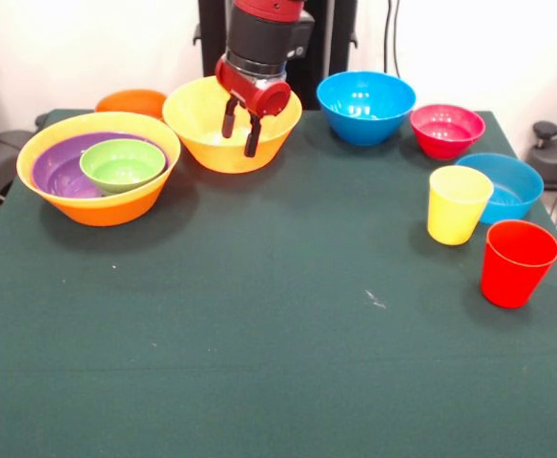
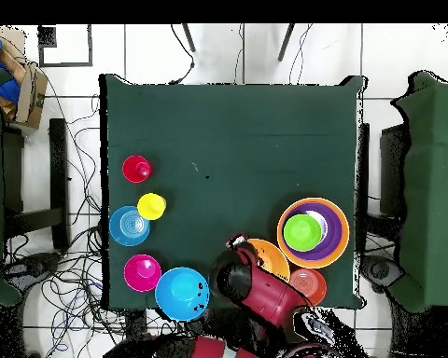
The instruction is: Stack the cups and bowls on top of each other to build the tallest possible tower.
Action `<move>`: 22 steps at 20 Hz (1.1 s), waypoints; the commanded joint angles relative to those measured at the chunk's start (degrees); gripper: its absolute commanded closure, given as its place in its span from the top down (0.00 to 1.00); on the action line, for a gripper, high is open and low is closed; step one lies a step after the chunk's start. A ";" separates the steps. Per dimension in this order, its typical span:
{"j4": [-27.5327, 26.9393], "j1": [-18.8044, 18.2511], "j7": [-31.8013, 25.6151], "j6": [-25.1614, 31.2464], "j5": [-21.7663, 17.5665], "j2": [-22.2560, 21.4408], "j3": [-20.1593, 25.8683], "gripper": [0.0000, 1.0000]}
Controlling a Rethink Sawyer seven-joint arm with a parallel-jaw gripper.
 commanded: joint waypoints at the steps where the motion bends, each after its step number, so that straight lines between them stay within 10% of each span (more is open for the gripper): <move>1: 0.99 -2.55 3.58 -5.94 -10.27 -0.80 2.47 1.00; 22: -0.91 -1.91 8.65 -5.13 -8.25 -0.92 0.57 1.00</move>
